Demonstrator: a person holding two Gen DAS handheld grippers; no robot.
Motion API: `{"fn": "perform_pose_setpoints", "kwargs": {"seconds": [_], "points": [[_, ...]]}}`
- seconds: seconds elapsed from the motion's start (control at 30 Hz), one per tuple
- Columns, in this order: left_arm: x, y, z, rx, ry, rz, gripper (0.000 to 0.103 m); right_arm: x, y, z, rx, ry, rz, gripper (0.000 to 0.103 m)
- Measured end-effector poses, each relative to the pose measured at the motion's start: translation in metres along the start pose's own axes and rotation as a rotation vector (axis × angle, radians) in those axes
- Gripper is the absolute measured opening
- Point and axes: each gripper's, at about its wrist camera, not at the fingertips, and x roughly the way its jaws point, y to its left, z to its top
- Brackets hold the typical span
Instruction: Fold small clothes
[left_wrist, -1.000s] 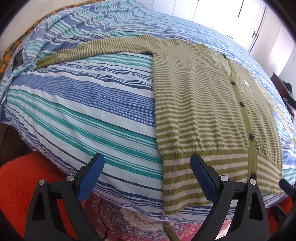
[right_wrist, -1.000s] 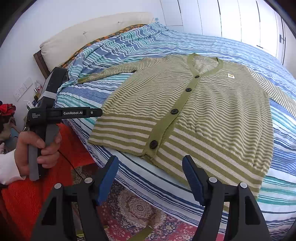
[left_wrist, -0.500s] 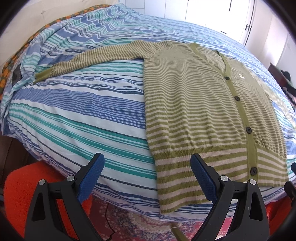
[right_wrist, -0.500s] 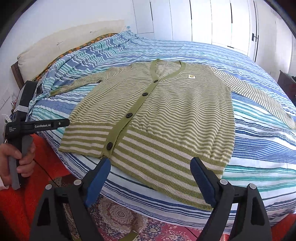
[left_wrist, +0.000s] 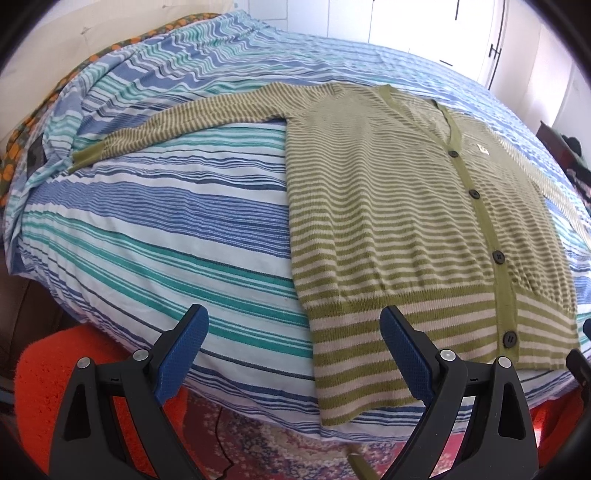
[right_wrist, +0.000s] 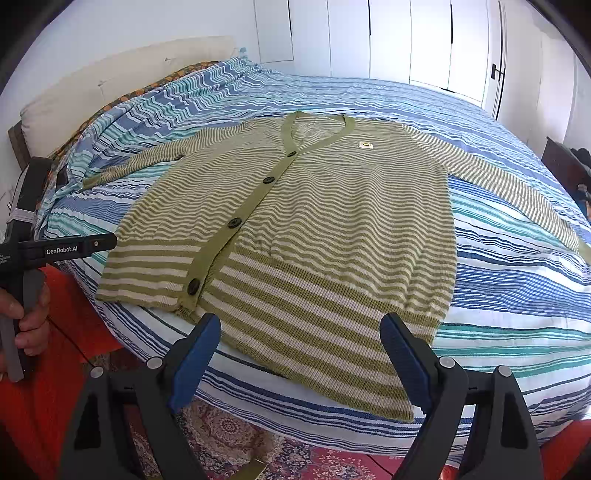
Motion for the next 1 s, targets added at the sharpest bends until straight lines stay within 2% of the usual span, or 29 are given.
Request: {"fn": "perform_pose_setpoints", "kwargs": {"seconds": [1.0], "points": [[0.006,-0.006,-0.003,0.014,0.002,0.016,0.095,0.007,-0.023,-0.006,0.092,0.042,-0.047,0.087]]}}
